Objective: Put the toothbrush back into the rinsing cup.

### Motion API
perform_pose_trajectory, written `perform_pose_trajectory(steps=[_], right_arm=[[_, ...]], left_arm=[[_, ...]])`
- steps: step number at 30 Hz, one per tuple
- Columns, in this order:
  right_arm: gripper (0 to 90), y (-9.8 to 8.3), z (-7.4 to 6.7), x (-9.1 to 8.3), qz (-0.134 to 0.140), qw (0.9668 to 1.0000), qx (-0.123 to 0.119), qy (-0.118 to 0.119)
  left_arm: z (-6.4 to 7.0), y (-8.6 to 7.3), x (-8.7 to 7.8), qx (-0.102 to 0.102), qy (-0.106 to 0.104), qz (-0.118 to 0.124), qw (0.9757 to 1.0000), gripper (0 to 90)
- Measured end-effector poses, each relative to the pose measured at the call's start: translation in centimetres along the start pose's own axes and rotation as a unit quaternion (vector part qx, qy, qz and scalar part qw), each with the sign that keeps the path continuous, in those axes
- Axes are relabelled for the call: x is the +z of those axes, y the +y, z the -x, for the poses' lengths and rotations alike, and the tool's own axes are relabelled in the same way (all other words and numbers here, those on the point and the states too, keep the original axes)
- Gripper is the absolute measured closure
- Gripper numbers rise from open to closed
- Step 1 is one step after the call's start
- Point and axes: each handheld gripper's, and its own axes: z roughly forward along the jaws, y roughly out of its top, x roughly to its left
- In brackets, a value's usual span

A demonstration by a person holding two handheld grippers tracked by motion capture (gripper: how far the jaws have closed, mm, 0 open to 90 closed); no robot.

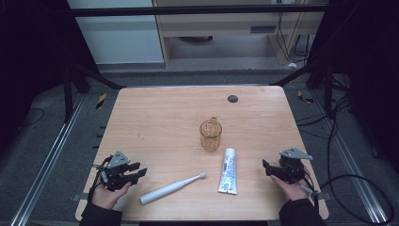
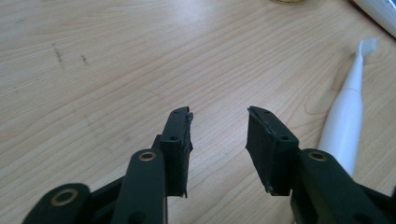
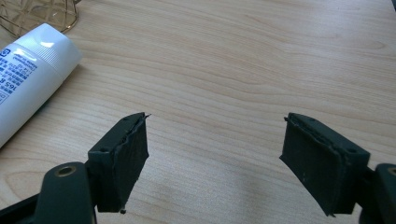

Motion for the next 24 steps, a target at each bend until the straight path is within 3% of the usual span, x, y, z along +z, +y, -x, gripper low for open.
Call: perform_pose_trajectory(steps=[10, 14, 24], right_arm=[[22.8, -0.1, 0.0, 0.2, -0.009, 1.0, -0.002, 0.002], [22.8, -0.1, 0.0, 0.3, -0.012, 0.9999, -0.001, 0.0], [22.7, 0.0, 0.0, 0.6, -0.018, 0.9998, -0.003, -0.001]], left_arm=[[1.4, 0.7, 0.4, 0.035, -0.038, -0.029, 0.9983, 64.5], [2.1, 1.5, 0.4, 0.052, -0.058, -0.033, 0.9964, 61.2], [3.4, 3.5, 1.3, 0.085, -0.083, -0.049, 0.9917, 55.0]])
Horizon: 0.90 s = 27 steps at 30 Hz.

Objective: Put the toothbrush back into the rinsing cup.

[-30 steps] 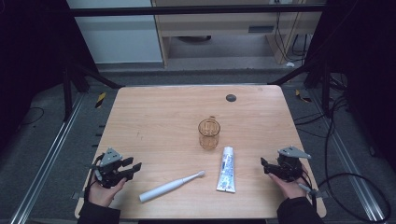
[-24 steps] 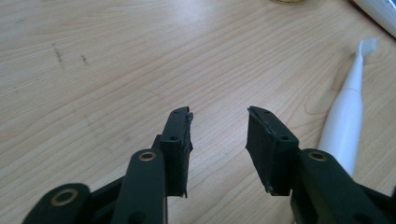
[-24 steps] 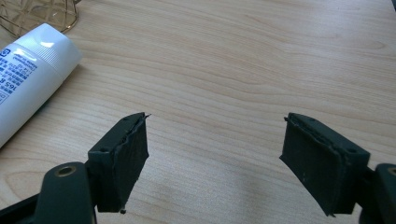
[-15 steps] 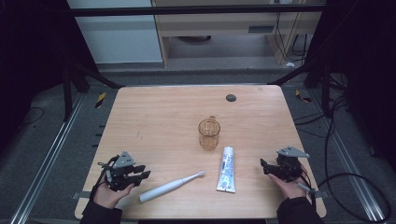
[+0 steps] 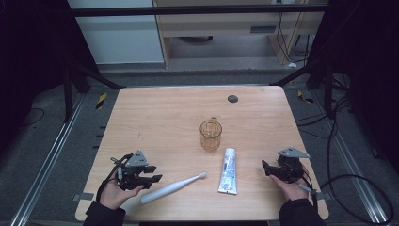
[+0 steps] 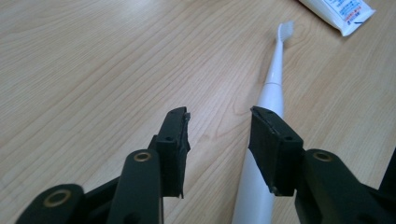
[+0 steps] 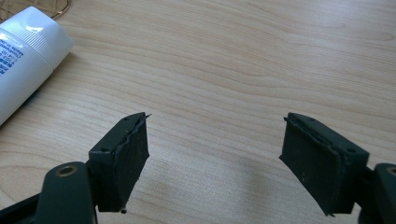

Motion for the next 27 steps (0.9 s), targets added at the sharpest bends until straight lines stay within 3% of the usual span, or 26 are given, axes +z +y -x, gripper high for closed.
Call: perform_pose_trajectory(steps=[13, 14, 27], right_arm=[[22.6, 0.1, 0.1, 0.1, -0.003, 1.0, -0.008, -0.005], [22.6, 0.1, 0.1, 0.1, -0.002, 1.0, -0.008, -0.005], [22.7, 0.1, 0.0, 0.1, -0.003, 1.0, -0.006, -0.004]], left_arm=[[0.9, 2.8, 0.5, 0.037, -0.009, -0.023, 0.999, 49.8], [1.1, 3.1, 0.7, 0.042, -0.013, -0.035, 0.9984, 50.1], [2.1, 3.9, 2.5, 0.073, -0.031, -0.086, 0.9931, 52.2]])
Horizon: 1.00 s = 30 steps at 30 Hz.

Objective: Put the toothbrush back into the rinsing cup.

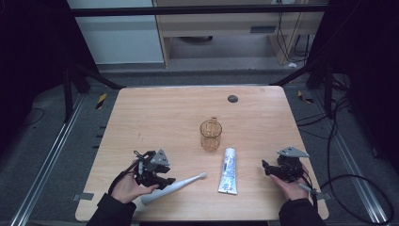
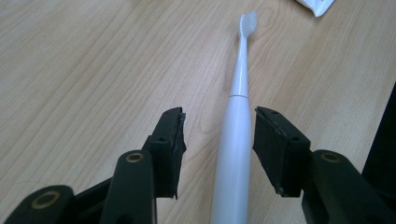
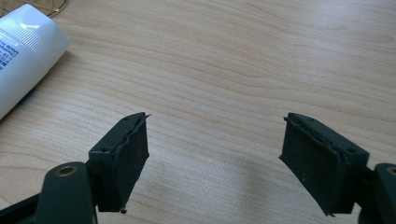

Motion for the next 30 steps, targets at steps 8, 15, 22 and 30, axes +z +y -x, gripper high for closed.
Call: perform_pose_trajectory(steps=[8, 15, 22, 30], right_arm=[[22.6, 0.0, 0.0, 0.1, -0.001, 1.0, 0.0, 0.001], [22.6, 0.0, 0.0, 0.1, -0.002, 1.0, 0.001, 0.003], [22.7, 0.0, 0.1, 0.1, -0.003, 1.0, -0.001, 0.002], [22.9, 0.0, 0.1, 0.0, -0.002, 1.0, -0.002, 0.002]], left_arm=[[0.3, 0.8, 1.0, 0.015, -0.008, -0.034, 0.9993, 52.2], [0.6, 1.3, 2.0, 0.026, -0.011, -0.055, 0.9981, 52.1], [0.9, 1.5, 2.8, 0.033, -0.013, -0.072, 0.9968, 52.1], [1.1, 1.2, 3.5, 0.036, -0.011, -0.085, 0.9957, 52.2]])
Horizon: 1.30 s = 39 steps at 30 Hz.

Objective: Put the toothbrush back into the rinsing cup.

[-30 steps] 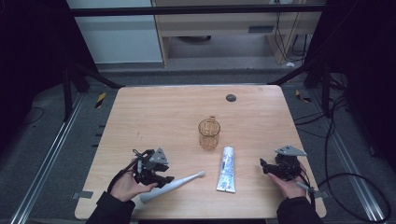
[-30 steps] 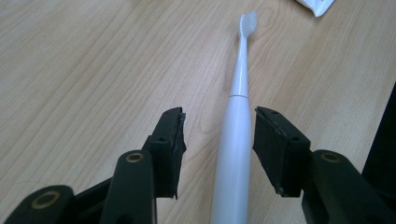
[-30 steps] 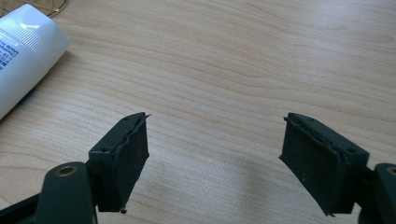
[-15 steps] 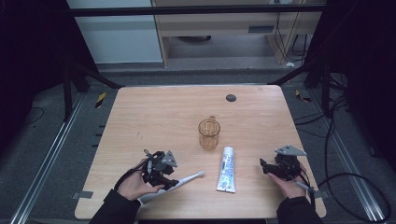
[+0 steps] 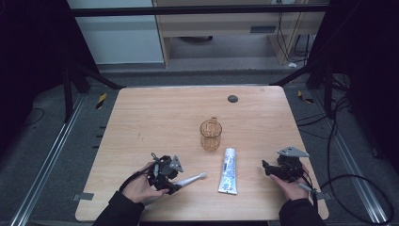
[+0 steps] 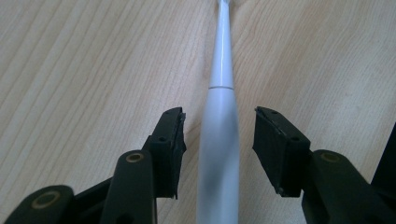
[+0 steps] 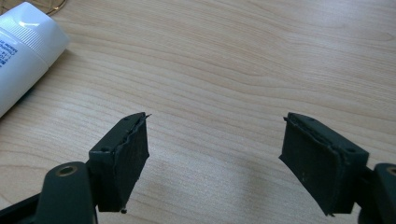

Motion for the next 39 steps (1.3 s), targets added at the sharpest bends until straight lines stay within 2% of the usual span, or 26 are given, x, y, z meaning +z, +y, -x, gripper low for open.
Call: perform_pose_trajectory(steps=[6, 24, 39], right_arm=[[23.1, 0.0, 0.0, 0.0, 0.0, 1.0, -0.001, 0.0], [23.9, 0.0, -0.1, 0.0, -0.004, 1.0, 0.0, 0.003], [24.1, 0.0, -0.1, 0.1, -0.005, 1.0, 0.001, 0.004]], left_arm=[[0.2, 0.0, 0.7, 0.006, 0.001, -0.018, 0.9998, 52.2], [0.1, 0.0, 1.7, 0.006, -0.005, -0.041, 0.9991, 55.0], [-0.3, -0.3, 1.9, -0.005, -0.005, -0.042, 0.9991, 65.2]])
